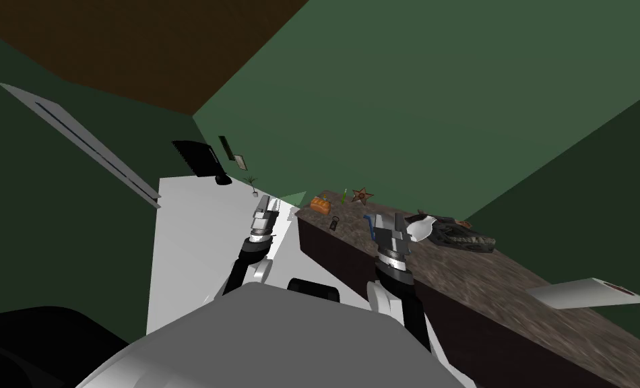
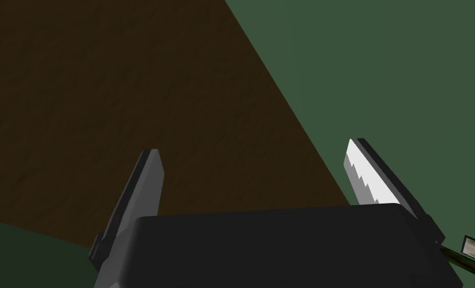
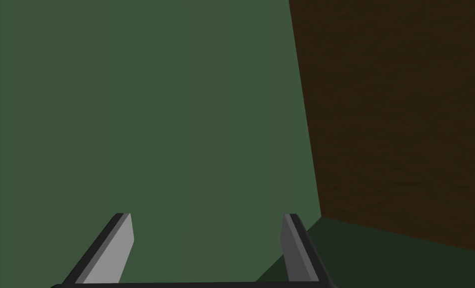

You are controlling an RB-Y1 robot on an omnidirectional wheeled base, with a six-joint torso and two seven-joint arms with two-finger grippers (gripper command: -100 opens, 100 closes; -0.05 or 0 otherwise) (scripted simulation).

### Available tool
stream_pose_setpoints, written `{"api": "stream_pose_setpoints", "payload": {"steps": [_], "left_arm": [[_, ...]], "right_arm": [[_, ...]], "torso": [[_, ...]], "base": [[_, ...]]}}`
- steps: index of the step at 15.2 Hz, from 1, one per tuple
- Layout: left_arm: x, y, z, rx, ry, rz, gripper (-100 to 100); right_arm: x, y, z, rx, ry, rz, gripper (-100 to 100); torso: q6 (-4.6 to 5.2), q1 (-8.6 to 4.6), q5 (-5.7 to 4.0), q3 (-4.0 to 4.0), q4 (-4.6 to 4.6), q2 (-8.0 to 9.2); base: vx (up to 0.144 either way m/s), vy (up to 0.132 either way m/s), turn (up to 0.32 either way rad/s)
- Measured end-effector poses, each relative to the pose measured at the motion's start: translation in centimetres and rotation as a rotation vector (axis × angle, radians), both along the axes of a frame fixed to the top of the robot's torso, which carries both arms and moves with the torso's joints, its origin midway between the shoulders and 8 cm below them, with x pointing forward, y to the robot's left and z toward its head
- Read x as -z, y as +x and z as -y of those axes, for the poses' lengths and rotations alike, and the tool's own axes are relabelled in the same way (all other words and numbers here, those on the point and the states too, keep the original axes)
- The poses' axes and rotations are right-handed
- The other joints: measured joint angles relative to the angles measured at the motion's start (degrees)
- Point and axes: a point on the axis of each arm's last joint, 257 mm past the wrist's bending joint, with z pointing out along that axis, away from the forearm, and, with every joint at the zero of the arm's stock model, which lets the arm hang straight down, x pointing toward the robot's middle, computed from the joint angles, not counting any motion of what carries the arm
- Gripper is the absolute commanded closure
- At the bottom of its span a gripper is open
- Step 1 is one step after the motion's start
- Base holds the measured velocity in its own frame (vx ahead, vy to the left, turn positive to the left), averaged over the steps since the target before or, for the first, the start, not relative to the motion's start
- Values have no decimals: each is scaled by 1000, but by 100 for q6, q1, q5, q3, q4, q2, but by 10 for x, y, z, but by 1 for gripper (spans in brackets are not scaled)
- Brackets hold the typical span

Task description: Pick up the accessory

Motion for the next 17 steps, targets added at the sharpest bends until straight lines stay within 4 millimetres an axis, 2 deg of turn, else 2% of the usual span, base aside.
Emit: {"api": "stream_pose_setpoints", "payload": {"steps": [5, 17], "left_arm": [[0, 0, 0, 0, 0, 0, 0], [0, 0, 0, 0, 0, 0, 0]], "right_arm": [[12, 13, -10, -45, -55, -61, -100], [66, 64, -32, -139, -186, -297, -100]], "torso": [[-1, 2, 0, -4, -1, -6], [-1, 8, 2, -8, -3, -13]], "base": [[13, 9, 27], [20, 18, 37]]}}
